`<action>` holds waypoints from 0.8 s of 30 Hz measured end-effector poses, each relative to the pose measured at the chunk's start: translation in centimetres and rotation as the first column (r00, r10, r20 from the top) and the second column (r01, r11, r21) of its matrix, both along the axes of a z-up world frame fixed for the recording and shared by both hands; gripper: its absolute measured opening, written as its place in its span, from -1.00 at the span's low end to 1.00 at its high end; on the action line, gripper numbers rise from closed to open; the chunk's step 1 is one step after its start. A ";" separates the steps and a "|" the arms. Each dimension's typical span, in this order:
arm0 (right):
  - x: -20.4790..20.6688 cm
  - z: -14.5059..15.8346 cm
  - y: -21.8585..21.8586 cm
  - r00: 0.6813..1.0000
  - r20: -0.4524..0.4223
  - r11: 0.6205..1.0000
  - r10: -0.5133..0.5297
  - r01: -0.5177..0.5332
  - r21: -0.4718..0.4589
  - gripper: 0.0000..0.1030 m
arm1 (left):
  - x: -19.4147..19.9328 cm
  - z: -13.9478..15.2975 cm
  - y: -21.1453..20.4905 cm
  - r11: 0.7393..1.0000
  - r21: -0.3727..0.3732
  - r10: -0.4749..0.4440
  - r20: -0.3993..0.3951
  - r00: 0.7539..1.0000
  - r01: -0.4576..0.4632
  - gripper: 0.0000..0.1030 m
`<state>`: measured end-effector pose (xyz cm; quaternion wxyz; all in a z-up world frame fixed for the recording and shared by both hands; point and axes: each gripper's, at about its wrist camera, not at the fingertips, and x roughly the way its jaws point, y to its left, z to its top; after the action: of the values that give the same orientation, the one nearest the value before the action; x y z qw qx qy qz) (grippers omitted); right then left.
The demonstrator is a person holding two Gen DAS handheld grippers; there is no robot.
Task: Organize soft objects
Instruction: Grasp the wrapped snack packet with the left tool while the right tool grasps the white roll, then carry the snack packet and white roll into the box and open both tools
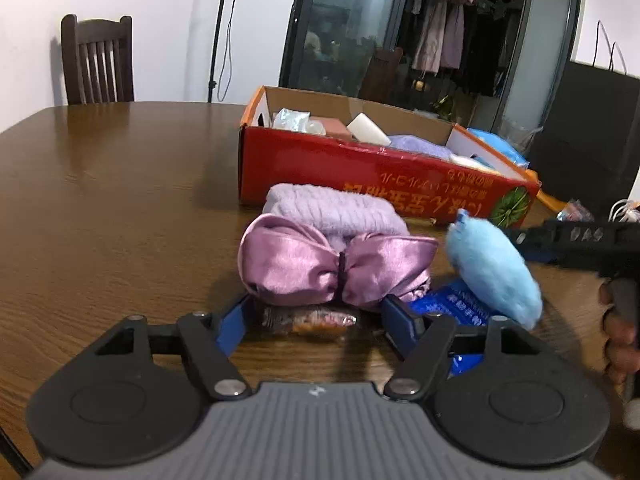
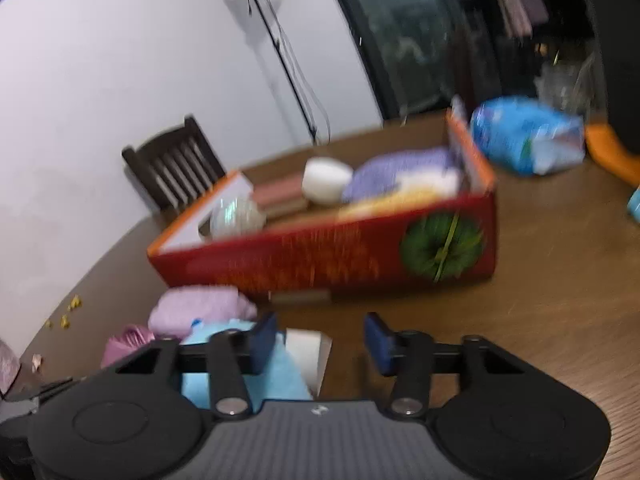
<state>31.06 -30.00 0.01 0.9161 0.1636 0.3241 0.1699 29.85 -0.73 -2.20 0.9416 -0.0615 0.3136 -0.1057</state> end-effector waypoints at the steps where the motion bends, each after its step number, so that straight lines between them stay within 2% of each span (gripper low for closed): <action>1: 0.1 -0.4 -0.4 1.000 -0.014 0.999 -0.006 0.006 0.045 -0.27 | 0.0 0.0 0.0 1.000 -0.002 -0.010 0.001 1.000 0.010 0.24; 3: 0.5 -0.9 -1.6 0.999 -0.052 0.990 -0.009 0.016 0.143 -0.40 | -0.2 0.0 -0.4 0.999 0.016 -0.029 0.002 1.000 0.029 0.09; 5: 0.2 -0.8 -2.1 0.998 -0.036 0.985 -0.042 0.048 0.166 -0.70 | -0.3 0.0 -0.6 0.999 0.024 -0.031 0.002 1.000 0.031 -0.02; 11: -0.5 0.1 -1.7 0.996 0.041 0.992 -0.083 0.079 0.101 -0.71 | -0.9 0.1 -0.6 0.999 0.030 -0.028 0.003 1.000 0.028 -0.14; 16: -1.5 1.2 -1.9 0.988 0.114 0.991 -0.105 0.094 0.092 -0.71 | -2.6 0.2 -0.5 1.000 0.010 -0.017 0.002 1.000 0.017 -0.19; 20: -4.3 2.6 -2.6 0.977 0.172 0.990 -0.124 0.109 0.093 -0.71 | -5.4 0.9 -0.5 1.000 0.006 -0.016 0.017 1.000 0.016 -0.19; 24: -8.8 3.3 -2.5 0.974 0.205 0.995 -0.098 0.089 0.050 -0.71 | -8.5 2.7 -0.2 1.000 0.014 -0.004 0.060 0.998 0.003 -0.19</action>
<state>22.27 -32.50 3.33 0.9484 0.1784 0.2156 0.1492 21.31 -0.94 0.50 0.9508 -0.0511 0.2862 -0.1067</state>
